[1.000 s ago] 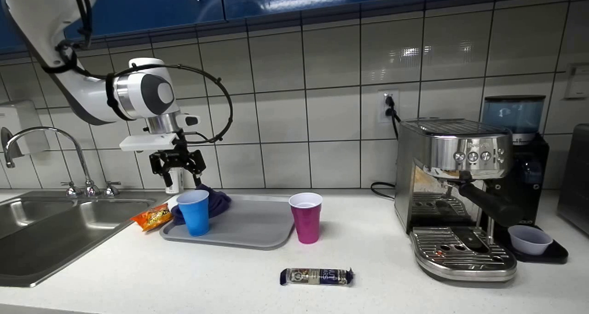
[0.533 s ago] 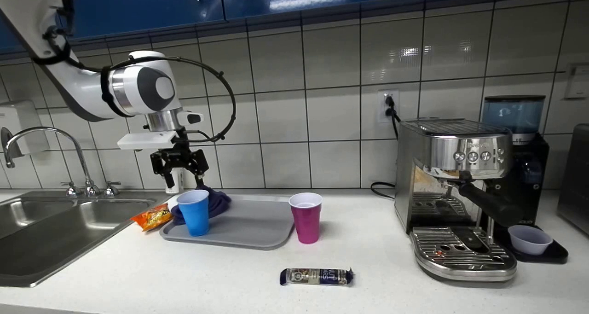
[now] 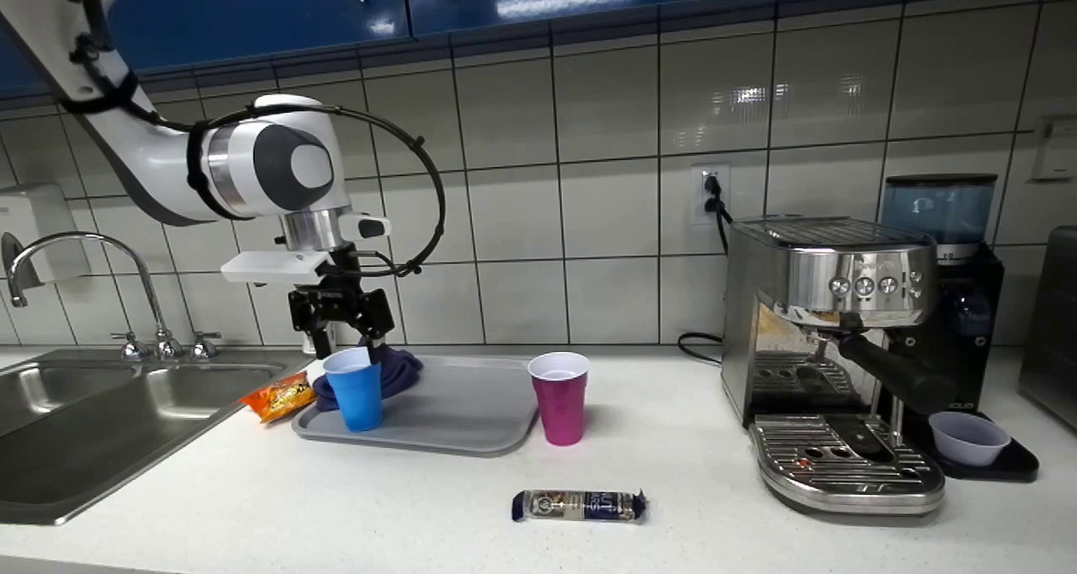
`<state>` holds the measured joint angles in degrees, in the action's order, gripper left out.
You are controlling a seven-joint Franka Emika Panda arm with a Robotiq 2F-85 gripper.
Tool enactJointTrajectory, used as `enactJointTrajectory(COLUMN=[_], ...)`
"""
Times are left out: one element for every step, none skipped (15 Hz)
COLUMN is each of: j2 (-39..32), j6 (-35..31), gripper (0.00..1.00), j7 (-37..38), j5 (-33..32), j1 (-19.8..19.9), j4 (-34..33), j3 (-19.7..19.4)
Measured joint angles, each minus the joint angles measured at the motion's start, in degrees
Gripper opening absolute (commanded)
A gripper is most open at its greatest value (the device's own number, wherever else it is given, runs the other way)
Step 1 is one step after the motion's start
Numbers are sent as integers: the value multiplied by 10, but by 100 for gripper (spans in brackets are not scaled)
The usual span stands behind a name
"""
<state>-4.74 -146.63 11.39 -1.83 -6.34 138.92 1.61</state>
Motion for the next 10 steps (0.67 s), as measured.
enactJointTrajectory(j2=[3, 4, 5, 6, 7, 7, 8, 8, 8, 8], j6=[0, 0, 0, -1, -1, -1, -1, -1, -1, -1], gripper=[100, 100, 100, 100, 100, 100, 100, 100, 100, 100], j7=[0, 0, 0, 0, 0, 0, 0, 0, 0, 0], j5=[3, 6, 8, 8, 8, 7, 7, 7, 7, 7], j1=[5, 9, 13, 17, 21, 25, 28, 31, 35, 39], j4=[6, 11, 16, 21, 25, 29, 34, 38, 41, 45], j3=[-2, -4, -7, -10, -12, -16, -20, -24, -29, -33])
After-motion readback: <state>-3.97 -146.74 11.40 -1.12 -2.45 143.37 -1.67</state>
